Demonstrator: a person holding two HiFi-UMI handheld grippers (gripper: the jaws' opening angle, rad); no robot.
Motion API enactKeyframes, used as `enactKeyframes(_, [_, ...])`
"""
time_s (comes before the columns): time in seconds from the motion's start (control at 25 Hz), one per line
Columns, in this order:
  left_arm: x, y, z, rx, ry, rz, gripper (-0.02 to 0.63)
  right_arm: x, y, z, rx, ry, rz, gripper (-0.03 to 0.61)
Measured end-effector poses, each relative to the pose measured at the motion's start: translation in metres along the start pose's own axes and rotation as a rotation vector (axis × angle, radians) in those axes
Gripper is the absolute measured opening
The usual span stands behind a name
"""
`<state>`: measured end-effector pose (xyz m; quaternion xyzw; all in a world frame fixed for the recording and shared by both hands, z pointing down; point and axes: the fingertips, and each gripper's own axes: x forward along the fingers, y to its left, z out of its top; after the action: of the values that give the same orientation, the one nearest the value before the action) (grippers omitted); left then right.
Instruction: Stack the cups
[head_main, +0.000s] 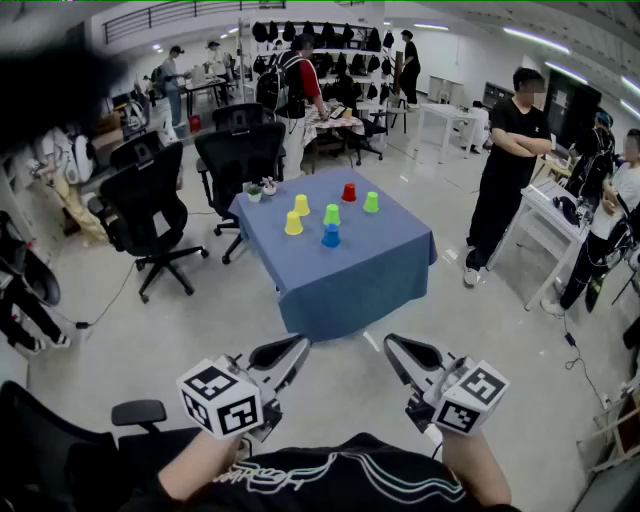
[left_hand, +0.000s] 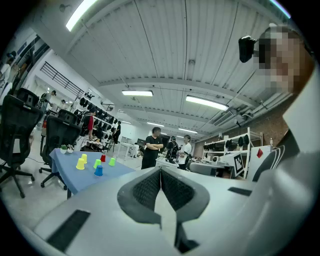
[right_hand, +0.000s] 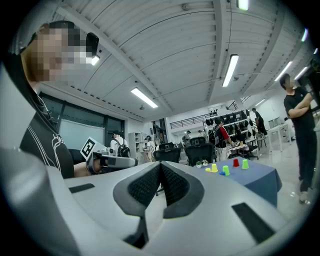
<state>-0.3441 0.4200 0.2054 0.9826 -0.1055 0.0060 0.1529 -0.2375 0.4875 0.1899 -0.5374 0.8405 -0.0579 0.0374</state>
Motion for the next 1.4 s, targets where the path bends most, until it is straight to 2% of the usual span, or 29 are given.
enactKeyframes(0.28, [0.013, -0.018, -0.011, 0.005, 0.014, -0.022, 0.026, -0.025, -0.005, -0.012, 0.038, 0.003, 0.002, 0.024])
enactKeyframes(0.44, [0.018, -0.018, -0.022, -0.009, 0.039, -0.025, 0.025, -0.034, -0.012, -0.019, 0.041, -0.004, -0.025, 0.033])
enactKeyframes(0.48, [0.020, -0.016, -0.025, -0.019, 0.046, -0.024, 0.025, -0.034, -0.016, -0.022, 0.043, 0.002, -0.032, 0.073])
enactKeyframes(0.52, [0.022, -0.013, -0.029, -0.028, 0.053, -0.024, 0.026, -0.033, -0.020, -0.026, 0.043, 0.009, -0.037, 0.150])
enactKeyframes(0.56, [0.025, -0.010, -0.031, -0.036, 0.058, -0.026, 0.025, -0.030, -0.024, -0.028, 0.039, 0.017, -0.042, 0.201])
enactKeyframes(0.6, [0.028, -0.007, -0.032, -0.041, 0.061, -0.028, 0.025, -0.027, -0.027, -0.030, 0.029, 0.024, -0.051, 0.232])
enactKeyframes(0.76, [0.042, 0.007, -0.030, -0.048, 0.059, -0.033, 0.026, -0.014, -0.049, -0.031, -0.002, 0.041, -0.095, 0.287])
enactKeyframes(1.04, [0.084, 0.067, -0.031, -0.093, 0.071, -0.004, 0.025, 0.027, -0.112, -0.041, 0.004, 0.086, -0.117, 0.302])
enactKeyframes(1.4, [0.181, 0.188, -0.042, -0.185, 0.125, 0.035, 0.025, 0.109, -0.229, -0.081, 0.079, 0.180, -0.131, 0.302])
